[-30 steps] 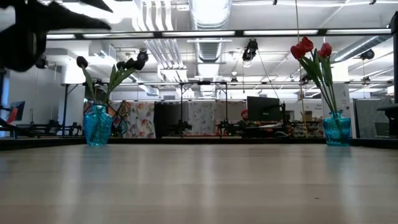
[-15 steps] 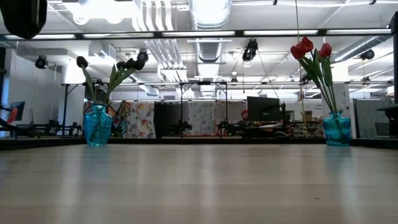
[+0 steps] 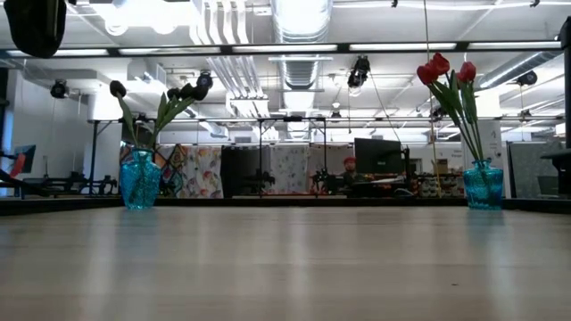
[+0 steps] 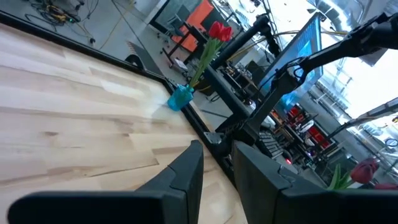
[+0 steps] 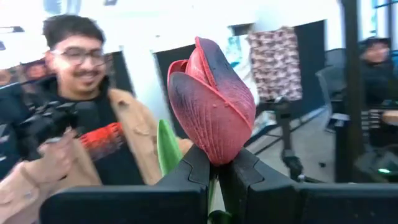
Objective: Sort flowers into vase by color
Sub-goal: Put the dark red tulip into the green vase
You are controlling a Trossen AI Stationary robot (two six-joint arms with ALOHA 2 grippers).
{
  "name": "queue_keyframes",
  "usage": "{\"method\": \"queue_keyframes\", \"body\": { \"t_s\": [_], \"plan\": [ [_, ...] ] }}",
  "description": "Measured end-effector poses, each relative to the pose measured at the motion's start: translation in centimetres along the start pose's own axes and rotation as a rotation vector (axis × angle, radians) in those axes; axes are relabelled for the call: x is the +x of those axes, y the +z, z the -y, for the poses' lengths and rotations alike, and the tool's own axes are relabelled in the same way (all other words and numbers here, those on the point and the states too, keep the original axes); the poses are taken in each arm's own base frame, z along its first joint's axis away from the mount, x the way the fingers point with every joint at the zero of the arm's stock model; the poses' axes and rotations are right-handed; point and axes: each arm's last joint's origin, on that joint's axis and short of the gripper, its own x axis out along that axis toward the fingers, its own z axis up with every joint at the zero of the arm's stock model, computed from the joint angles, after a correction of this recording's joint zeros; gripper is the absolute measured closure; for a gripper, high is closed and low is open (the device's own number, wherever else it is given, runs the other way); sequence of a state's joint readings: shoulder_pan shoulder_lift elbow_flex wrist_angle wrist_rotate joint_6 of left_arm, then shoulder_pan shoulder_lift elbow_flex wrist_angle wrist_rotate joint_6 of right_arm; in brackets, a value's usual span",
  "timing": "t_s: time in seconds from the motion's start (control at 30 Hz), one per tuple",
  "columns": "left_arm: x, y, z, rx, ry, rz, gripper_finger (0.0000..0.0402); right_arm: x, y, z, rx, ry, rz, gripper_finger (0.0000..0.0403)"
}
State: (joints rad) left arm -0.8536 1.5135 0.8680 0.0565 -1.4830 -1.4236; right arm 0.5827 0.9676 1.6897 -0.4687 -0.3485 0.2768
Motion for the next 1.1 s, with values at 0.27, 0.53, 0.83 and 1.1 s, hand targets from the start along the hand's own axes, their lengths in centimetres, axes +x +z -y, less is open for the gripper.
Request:
{"method": "queue_keyframes", "body": {
  "t_s": [0.27,0.53,0.83,1.1],
  "plan": [
    [0.0,0.0,0.0,0.001,0.0,0.0,0.0327,0.8,-1.4,-0.4,0.013,0.179,-0.086,0.039],
    [0.0,0.0,0.0,-0.008,-0.002,-0.015,0.0327,2.5,-5.6,-1.2,-0.03,0.288,-0.206,0.039],
    [0.0,-0.1,0.1,-0.043,-0.004,-0.027,0.0327,3.6,-9.6,-2.0,-0.109,0.373,-0.294,0.039],
    [0.0,-0.1,0.1,-0.095,-0.004,-0.027,0.0327,3.8,-12.3,-2.5,-0.144,0.353,-0.348,0.039]
  ]
}}
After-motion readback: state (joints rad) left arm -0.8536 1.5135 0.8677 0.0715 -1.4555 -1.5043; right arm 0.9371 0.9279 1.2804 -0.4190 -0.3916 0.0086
